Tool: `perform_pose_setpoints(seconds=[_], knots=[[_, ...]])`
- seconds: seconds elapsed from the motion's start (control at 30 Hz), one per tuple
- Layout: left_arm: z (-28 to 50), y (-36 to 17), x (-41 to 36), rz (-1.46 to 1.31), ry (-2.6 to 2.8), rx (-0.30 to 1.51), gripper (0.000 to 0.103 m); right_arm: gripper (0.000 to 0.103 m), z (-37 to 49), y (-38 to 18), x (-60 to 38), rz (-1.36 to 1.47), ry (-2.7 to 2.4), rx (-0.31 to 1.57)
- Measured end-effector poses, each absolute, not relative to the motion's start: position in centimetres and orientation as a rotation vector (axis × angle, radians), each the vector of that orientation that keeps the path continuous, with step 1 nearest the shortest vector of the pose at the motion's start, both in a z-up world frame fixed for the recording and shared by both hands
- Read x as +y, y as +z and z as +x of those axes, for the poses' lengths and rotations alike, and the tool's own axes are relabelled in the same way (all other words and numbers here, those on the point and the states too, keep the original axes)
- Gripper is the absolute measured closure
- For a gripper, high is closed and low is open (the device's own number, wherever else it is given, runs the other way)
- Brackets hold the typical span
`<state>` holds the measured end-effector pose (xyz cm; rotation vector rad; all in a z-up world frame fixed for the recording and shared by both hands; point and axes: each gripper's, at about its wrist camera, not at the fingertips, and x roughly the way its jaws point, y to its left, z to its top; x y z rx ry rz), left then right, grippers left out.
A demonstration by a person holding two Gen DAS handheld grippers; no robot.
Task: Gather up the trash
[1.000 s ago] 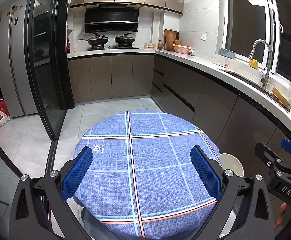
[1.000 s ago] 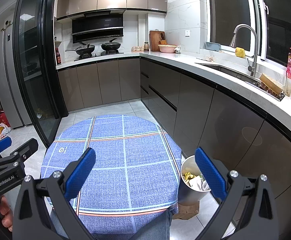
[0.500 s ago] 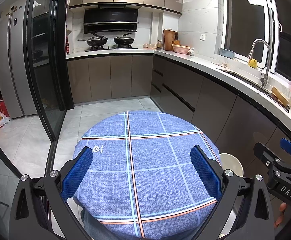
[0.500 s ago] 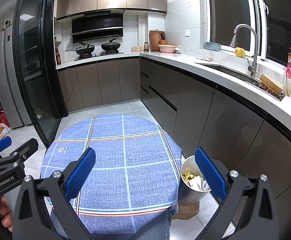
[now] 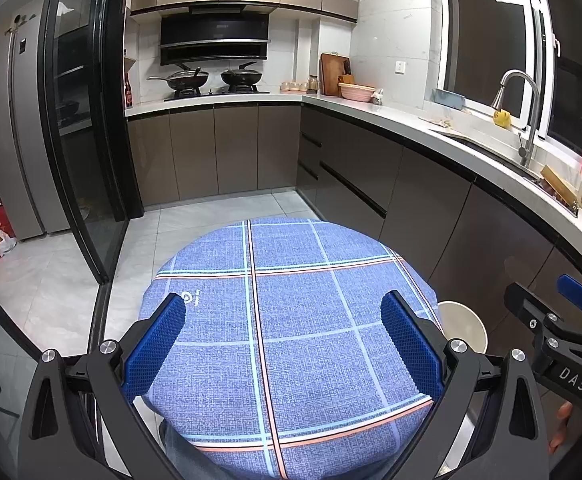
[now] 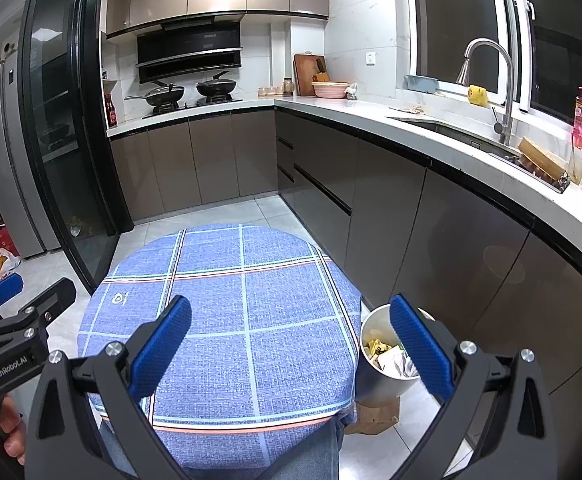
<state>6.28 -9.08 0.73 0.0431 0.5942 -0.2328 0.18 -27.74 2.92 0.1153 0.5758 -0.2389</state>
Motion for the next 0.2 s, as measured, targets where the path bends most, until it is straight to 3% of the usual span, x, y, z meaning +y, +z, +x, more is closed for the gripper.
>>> perform_pose_setpoints(seconds=[0.2], knots=[[6.38,0.54,-9.11,0.050,-0.234,0.596,0.008,0.003,0.30,2.67,-28.08,0.125,-0.243,0.578]])
